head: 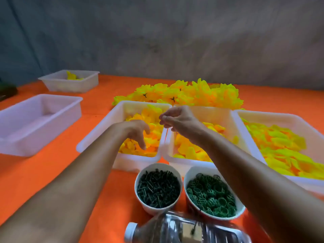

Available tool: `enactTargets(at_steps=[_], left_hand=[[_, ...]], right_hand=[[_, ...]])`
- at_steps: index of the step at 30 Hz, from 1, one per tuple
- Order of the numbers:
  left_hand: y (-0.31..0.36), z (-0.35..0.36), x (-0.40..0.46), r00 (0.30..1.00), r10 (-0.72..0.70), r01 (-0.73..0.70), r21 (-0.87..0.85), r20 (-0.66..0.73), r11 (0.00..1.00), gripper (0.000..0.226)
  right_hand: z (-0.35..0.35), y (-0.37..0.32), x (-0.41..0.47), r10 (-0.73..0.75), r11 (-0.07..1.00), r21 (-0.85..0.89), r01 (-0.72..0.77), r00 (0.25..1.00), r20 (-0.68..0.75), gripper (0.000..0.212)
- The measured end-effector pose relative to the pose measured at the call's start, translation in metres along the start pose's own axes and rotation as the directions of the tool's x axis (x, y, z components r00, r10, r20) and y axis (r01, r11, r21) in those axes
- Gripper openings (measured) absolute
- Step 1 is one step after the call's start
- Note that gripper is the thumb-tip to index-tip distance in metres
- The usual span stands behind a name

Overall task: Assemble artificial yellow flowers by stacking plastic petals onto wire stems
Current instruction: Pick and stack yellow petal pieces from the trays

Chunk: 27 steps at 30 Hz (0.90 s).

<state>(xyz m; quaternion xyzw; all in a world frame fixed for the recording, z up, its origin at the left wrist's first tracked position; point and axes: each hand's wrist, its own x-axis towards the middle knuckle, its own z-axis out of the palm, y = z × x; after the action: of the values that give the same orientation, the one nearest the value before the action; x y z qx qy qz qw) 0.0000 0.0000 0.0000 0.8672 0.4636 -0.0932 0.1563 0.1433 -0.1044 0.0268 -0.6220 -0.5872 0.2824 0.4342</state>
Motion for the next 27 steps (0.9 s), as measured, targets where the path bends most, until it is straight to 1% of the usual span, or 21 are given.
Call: enactTargets(at_steps=[1,3,6,7,9,11,12,13,15,17,20,22,25,26,27], left_hand=[[-0.002,0.002,0.004,0.999,0.003,-0.002,-0.024,0.043,1.000,0.072],[-0.009,0.008,0.014,0.998,0.035,-0.029,-0.124,0.049,0.992,0.061],[-0.024,0.016,0.022,0.996,0.085,-0.082,-0.320,-0.005,0.944,0.049],[-0.031,0.018,0.023,0.995,0.095,-0.097,-0.407,-0.025,0.908,0.047],[-0.041,0.022,0.022,0.993,0.098,-0.118,-0.590,-0.066,0.799,0.042],[-0.046,0.024,0.022,0.991,0.075,-0.134,-0.712,-0.114,0.689,0.037],[-0.046,0.023,0.023,0.989,0.059,-0.140,-0.744,-0.134,0.653,0.035],[-0.046,0.023,0.023,0.988,0.040,-0.140,-0.759,-0.149,0.636,0.032],[-0.046,0.023,0.022,0.986,0.026,-0.141,-0.752,-0.162,0.643,0.027],[-0.047,0.024,0.020,0.987,0.035,-0.138,-0.722,-0.156,0.678,0.023],[-0.047,0.027,0.019,0.983,0.036,-0.149,-0.671,-0.180,0.727,0.014],[-0.046,0.026,0.019,0.970,0.018,-0.175,-0.650,-0.241,0.739,0.015],[-0.047,0.025,0.020,0.937,-0.051,-0.201,-0.651,-0.346,0.732,0.018],[-0.048,0.025,0.021,0.908,-0.099,-0.208,-0.642,-0.407,0.738,0.016],[-0.049,0.025,0.022,0.861,-0.162,-0.211,-0.629,-0.482,0.748,0.013]], right_hand=[[0.004,0.001,0.005,-0.002,1.000,-0.011,0.002,1.000,0.006,0.018],[0.011,0.007,0.018,0.009,0.998,-0.058,-0.009,1.000,0.002,0.018],[0.025,0.017,0.035,0.010,0.988,-0.157,-0.006,1.000,0.026,0.015],[0.028,0.021,0.039,0.006,0.980,-0.197,0.000,0.999,0.031,0.015],[0.035,0.029,0.045,-0.009,0.960,-0.280,0.017,1.000,0.030,0.015],[0.040,0.036,0.048,-0.013,0.947,-0.321,0.013,1.000,0.000,0.016],[0.042,0.038,0.048,-0.014,0.944,-0.331,0.006,1.000,-0.022,0.018],[0.044,0.040,0.049,-0.011,0.941,-0.340,-0.003,0.999,-0.041,0.020],[0.048,0.045,0.049,-0.018,0.918,-0.396,-0.002,0.999,-0.048,0.026],[0.050,0.048,0.047,-0.034,0.872,-0.490,0.017,0.999,-0.025,0.029],[0.051,0.050,0.046,-0.066,0.851,-0.522,0.056,0.998,-0.002,0.030],[0.051,0.050,0.045,-0.082,0.852,-0.518,0.069,0.997,-0.003,0.030],[0.053,0.051,0.045,-0.105,0.858,-0.507,0.084,0.994,-0.013,0.026],[0.054,0.051,0.045,-0.110,0.857,-0.508,0.085,0.994,-0.019,0.026],[0.054,0.051,0.046,-0.118,0.856,-0.510,0.087,0.993,-0.030,0.026]])
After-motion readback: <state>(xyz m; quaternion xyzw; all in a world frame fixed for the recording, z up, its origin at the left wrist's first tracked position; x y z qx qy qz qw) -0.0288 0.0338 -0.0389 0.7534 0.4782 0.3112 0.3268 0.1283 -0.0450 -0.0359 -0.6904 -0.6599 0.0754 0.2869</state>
